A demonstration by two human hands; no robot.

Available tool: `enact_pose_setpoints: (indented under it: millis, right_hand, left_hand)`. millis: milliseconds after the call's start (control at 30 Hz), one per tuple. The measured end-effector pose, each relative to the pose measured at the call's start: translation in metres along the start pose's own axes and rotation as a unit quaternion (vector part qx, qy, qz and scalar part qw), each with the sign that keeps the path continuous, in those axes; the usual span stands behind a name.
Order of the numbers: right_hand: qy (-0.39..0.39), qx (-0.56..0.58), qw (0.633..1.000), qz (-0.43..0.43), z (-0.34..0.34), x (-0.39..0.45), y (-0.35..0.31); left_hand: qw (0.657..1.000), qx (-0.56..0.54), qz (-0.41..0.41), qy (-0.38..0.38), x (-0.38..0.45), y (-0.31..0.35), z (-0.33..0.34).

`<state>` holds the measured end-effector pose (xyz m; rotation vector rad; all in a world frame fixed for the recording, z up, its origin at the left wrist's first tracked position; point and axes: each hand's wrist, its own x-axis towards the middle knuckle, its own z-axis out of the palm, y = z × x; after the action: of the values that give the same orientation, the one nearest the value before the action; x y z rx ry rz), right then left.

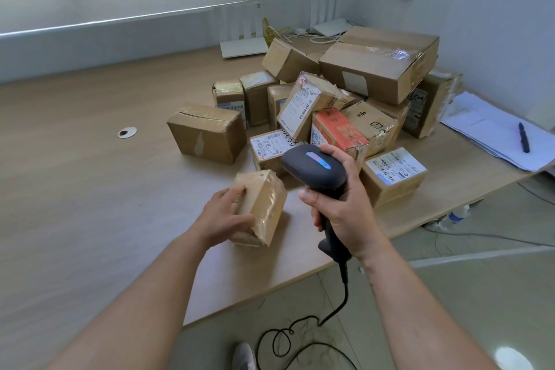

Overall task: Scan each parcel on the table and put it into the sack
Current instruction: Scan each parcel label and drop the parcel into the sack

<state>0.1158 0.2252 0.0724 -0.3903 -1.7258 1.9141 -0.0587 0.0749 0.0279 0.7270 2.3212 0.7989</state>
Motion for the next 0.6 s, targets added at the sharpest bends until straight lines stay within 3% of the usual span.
enact_pose_setpoints:
  millis: [67, 133, 233, 300, 433, 533, 600]
  right_hand:
    - [-0.006, 0.002, 1.000, 0.002, 0.003, 0.001, 0.000]
    - [-0.003, 0.005, 1.000, 0.001, 0.007, 0.003, 0.001]
    - [-0.006, 0.005, 1.000, 0.000, 0.012, 0.004, 0.001]
    - [-0.009, 0.004, 1.000, 0.001, 0.014, 0.005, 0.001]
    - [-0.012, -0.007, 1.000, 0.001, 0.016, 0.004, 0.000]
    - [-0.009, -0.013, 1.000, 0.004, 0.017, 0.004, 0.000]
    - [-0.010, -0.008, 1.000, 0.004, 0.019, 0.004, 0.000]
  left_hand:
    - [0.997, -0.082, -0.011, 0.005, -0.001, -0.003, -0.009]
    - [0.995, -0.081, -0.015, 0.054, 0.003, -0.010, -0.015]
    - [0.992, 0.070, -0.031, 0.104, 0.011, -0.016, -0.019]
    - [0.977, 0.176, -0.065, 0.098, 0.006, -0.009, -0.019]
    - [0.954, 0.270, -0.098, 0.082, 0.003, 0.000, -0.018]
    - [0.970, 0.191, -0.127, 0.076, 0.007, -0.003, -0.027]
    - [0.985, 0.079, -0.134, 0.077, 0.007, -0.012, -0.033]
